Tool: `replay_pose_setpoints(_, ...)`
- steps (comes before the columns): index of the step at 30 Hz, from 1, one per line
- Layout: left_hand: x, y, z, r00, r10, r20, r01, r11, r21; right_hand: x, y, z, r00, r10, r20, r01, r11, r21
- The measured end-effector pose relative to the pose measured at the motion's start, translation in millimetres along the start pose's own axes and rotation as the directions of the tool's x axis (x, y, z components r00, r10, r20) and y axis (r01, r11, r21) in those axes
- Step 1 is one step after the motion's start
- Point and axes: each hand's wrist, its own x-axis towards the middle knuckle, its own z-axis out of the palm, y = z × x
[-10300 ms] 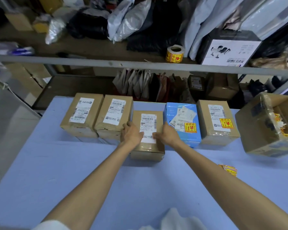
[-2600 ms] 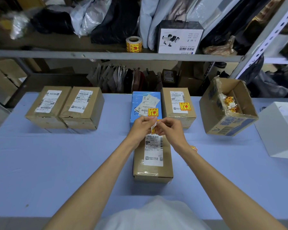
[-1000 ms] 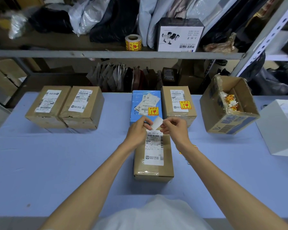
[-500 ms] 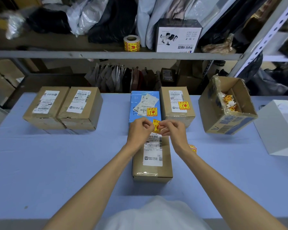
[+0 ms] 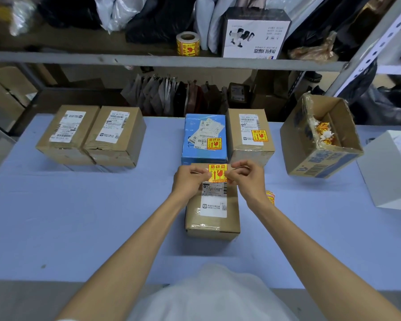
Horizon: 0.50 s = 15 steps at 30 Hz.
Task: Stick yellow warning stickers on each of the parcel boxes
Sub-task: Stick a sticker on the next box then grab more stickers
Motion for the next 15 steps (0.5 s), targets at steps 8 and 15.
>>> replay_pose_setpoints(8, -22, -12, -1, 0.992, 0.124, 0.006, -0.124, 0.985, 0.122, -16, 21, -8, 0.996, -0.029, 0.079, 0.036, 0.996, -0.080)
replay_pose_setpoints(15, -33, -28, 3, 0.983, 0.179, 0.031, -0.182, 0.972, 0.152, -27, 31, -15, 0.998, 0.021, 0.065, -0.014, 0.994, -0.108)
